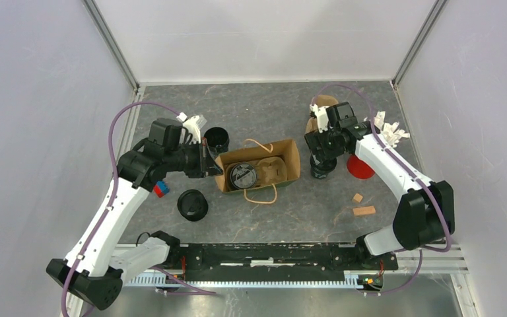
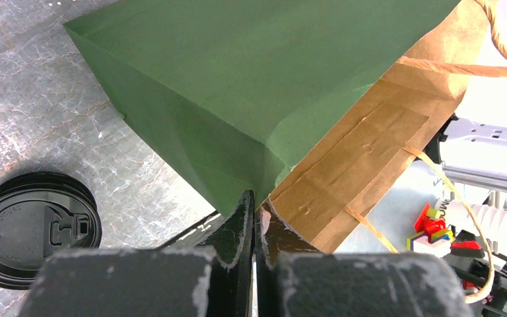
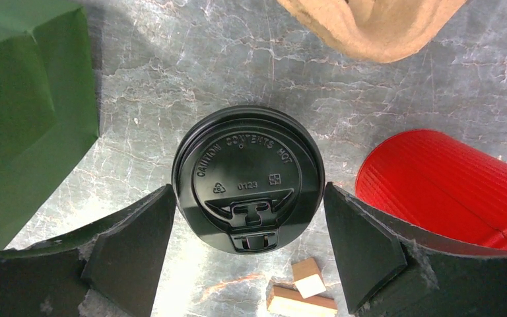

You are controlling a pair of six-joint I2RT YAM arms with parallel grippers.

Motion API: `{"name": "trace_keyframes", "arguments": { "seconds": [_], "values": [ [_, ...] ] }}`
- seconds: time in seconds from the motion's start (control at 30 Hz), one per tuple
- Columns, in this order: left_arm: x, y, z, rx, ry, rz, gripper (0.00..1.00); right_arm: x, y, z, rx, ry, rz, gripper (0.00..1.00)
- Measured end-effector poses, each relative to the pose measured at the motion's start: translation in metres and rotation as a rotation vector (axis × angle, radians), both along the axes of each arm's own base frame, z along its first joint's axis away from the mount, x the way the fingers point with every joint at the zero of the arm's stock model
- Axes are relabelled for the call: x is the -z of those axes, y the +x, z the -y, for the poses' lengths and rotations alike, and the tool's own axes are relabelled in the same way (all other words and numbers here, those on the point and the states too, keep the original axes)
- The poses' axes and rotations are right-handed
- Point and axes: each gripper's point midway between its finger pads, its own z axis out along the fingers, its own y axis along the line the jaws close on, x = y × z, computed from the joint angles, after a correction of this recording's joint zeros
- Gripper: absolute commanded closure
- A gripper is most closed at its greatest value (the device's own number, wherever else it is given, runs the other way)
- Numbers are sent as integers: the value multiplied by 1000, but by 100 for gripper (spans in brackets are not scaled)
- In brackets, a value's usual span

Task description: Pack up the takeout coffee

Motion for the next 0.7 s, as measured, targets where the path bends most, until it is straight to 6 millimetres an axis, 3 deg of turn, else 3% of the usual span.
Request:
{"name": "trace_keyframes", "arguments": {
  "seconds": [0.3,0.47,0.7],
  "values": [
    [1,2,2,5,-3,-6,96,13,-6,2,-8,-16,-33,13],
    [1,2,2,5,-3,-6,96,14,-4,2,-12,-15,-24,21],
    [1,2,2,13,1,1,96,13,-3,2,-16,-16,-19,21]
  ]
}}
